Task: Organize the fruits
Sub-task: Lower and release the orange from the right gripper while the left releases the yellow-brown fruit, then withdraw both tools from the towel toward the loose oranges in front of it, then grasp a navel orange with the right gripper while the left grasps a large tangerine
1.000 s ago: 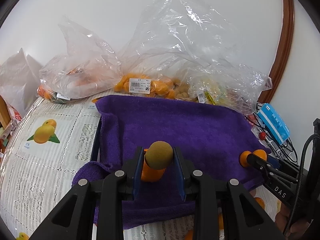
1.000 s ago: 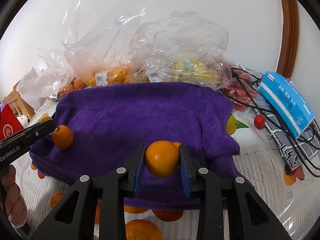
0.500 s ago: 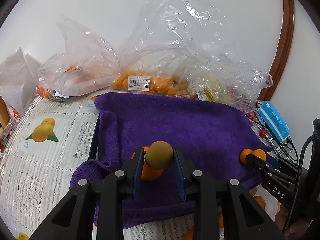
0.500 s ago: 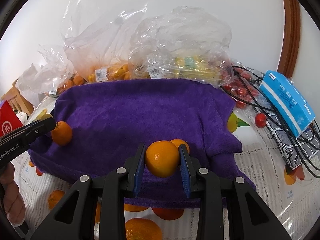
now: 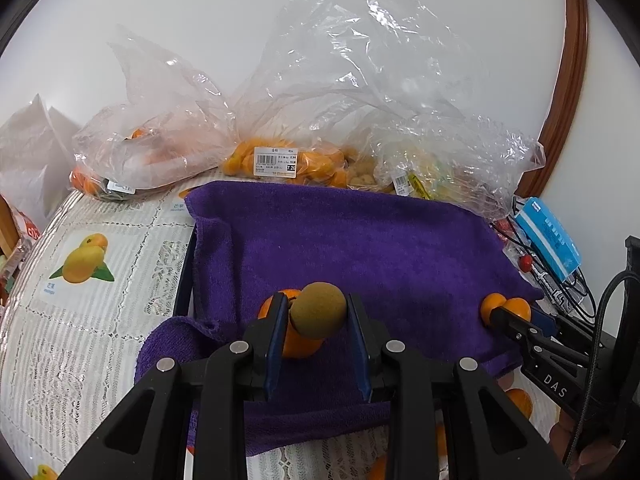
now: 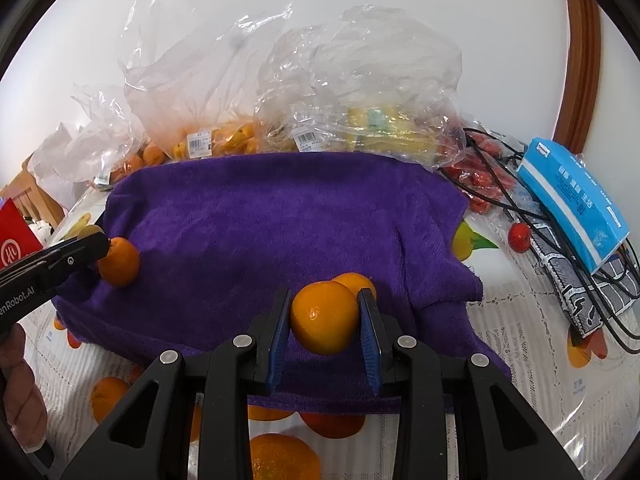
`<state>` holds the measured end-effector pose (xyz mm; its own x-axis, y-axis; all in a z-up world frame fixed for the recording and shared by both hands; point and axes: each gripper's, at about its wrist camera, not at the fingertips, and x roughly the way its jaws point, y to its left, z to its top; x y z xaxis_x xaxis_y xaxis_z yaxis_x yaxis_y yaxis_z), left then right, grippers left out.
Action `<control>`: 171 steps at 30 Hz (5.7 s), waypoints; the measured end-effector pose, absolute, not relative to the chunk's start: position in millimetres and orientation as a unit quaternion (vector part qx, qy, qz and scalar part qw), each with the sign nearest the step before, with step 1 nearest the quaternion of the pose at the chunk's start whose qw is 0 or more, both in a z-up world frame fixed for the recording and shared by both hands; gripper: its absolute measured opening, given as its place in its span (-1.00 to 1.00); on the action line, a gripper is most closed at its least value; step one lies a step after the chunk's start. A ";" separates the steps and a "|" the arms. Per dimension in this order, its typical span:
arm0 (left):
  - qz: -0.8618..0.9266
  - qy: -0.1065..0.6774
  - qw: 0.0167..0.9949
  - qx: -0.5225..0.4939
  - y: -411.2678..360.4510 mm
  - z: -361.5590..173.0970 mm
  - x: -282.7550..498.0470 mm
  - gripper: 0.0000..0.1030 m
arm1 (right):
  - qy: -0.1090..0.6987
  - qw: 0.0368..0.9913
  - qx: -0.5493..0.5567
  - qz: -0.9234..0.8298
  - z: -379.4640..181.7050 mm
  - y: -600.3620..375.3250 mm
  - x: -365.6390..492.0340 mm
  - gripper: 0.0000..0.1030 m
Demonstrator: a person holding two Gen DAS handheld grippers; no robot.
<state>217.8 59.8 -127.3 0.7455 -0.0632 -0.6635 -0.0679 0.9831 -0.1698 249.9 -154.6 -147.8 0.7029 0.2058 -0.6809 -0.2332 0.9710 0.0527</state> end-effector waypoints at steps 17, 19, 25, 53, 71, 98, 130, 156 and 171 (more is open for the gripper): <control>-0.005 0.367 0.927 -0.076 53.4 -130.2 219.5 -0.45 | 0.369 0.922 -0.023 0.117 -148.1 -156.0 249.9 -0.36; -0.006 0.367 0.927 -0.075 53.3 -130.2 219.3 -0.45 | 0.370 0.921 -0.021 0.118 -148.5 -156.7 250.3 -0.36; -0.008 0.368 0.926 -0.079 54.3 -129.7 219.1 -0.45 | 0.368 0.922 -0.022 0.118 -148.0 -156.0 249.6 -0.36; -0.040 0.357 0.929 -0.089 50.7 -120.4 209.8 -0.14 | 0.354 0.927 -0.024 0.117 -142.1 -155.1 240.1 -0.35; -0.048 0.351 0.930 -0.096 47.5 -117.9 205.6 -0.14 | 0.364 0.925 -0.002 0.108 -138.4 -176.6 190.7 -0.35; -0.014 0.354 0.929 -0.107 75.6 -122.2 142.9 -0.14 | 0.364 0.925 0.007 0.107 -127.3 -188.6 140.9 -0.24; -0.042 0.393 0.907 -0.147 92.8 -159.0 132.7 -0.08 | 0.407 0.906 -0.026 0.115 -181.4 -150.3 170.7 -0.22; -0.107 0.429 0.895 -0.067 10.7 -170.6 146.6 0.00 | 0.401 0.908 -0.031 0.115 -180.1 -185.1 146.6 -0.22; -0.108 0.395 0.908 -0.093 22.9 -159.4 139.6 -0.20 | 0.403 0.907 -0.028 0.121 -180.9 -185.1 149.1 -0.22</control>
